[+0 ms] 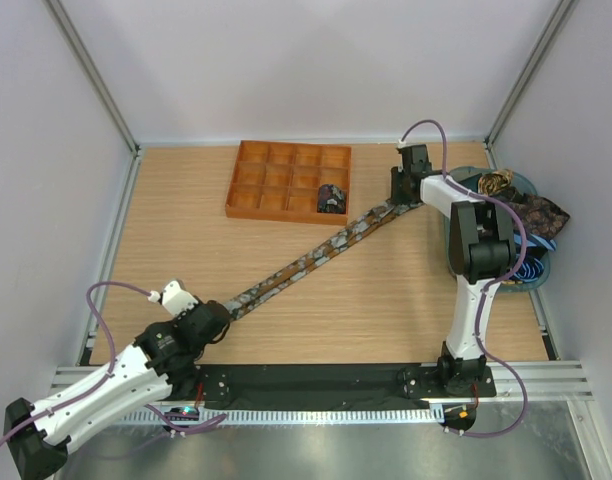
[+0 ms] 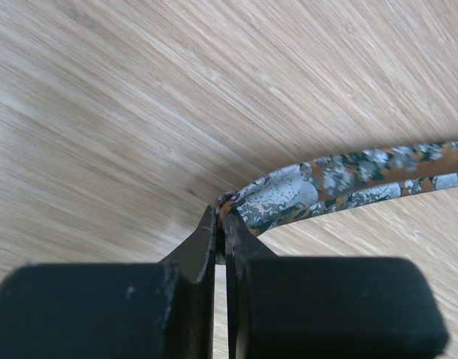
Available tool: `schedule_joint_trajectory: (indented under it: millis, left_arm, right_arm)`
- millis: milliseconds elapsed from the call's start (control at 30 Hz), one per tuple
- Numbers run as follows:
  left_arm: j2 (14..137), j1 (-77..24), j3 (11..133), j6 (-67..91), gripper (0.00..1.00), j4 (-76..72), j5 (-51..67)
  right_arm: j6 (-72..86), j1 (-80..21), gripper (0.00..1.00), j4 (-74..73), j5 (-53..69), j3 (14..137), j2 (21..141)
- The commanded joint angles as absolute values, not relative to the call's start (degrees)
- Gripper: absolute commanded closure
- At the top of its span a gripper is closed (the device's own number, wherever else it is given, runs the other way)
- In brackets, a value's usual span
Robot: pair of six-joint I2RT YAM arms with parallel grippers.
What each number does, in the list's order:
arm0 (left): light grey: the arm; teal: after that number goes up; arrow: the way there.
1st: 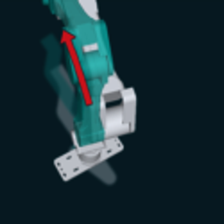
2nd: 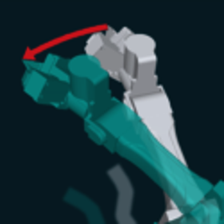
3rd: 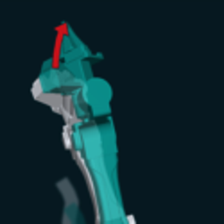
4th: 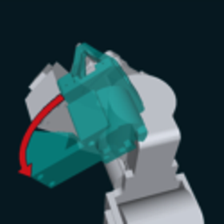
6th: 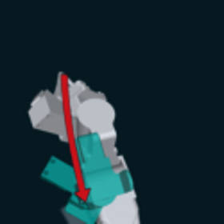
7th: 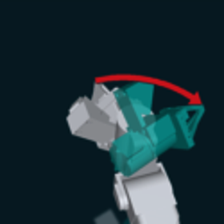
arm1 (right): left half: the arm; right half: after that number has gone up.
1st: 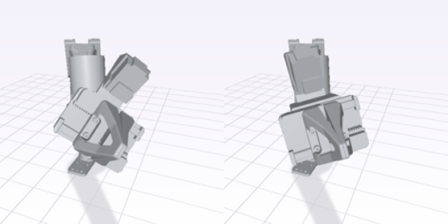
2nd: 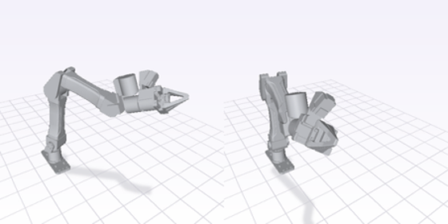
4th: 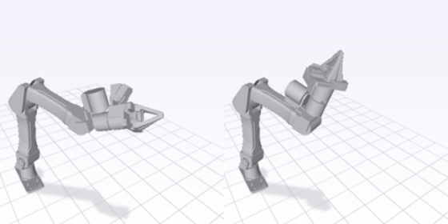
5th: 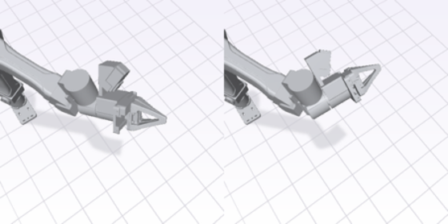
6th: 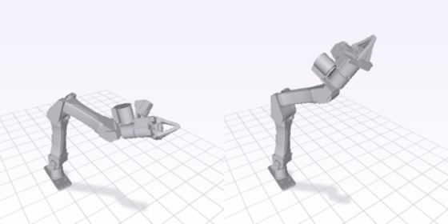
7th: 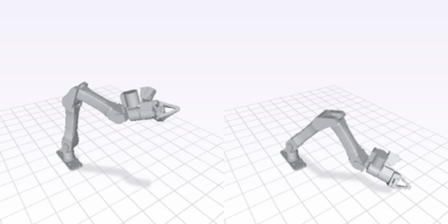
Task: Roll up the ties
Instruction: Flatten the tie
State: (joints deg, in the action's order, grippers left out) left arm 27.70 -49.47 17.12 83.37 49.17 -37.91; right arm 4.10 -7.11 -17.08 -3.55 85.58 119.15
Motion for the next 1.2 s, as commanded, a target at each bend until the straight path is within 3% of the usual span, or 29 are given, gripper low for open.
schedule_joint_trajectory:
  millis: [0,33,133,467,767,933,1167]
  left_arm:
    - [28.56,-49.31,18.63,83.06,0.99,49.75,-40.34]
    - [28.65,-49.22,18.72,83.06,1.0,49.75,-40.43]
    - [29.0,-49.22,18.81,82.88,1.0,49.92,-40.6]
    - [30.93,-49.31,19.25,82.71,0.99,50.19,-39.9]
    - [33.05,-49.31,19.86,81.74,1.0,49.13,-39.9]
    - [33.31,-49.22,19.51,81.48,1.0,48.25,-39.82]
    - [34.8,-49.22,19.51,80.33,0.99,46.32,-39.73]
  right_arm:
    - [9.49,-6.59,0.6,-12.84,-6.6,81.92,114.53]
    - [9.58,-6.42,0.51,-12.57,-6.5,81.39,114.26]
    - [10.28,-6.42,0.39,-13.1,-8.61,80.78,113.82]
    - [14.76,-5.71,0.38,-9.84,-8.89,74.53,105.47]
    - [29.17,-4.93,0.31,-11.6,-5.63,76.9,110.03]
    - [37.78,-4.04,0.34,-9.32,-2.64,78.75,114.69]
    - [40.61,-4.31,0.41,-10.64,-7.82,80.51,118.03]
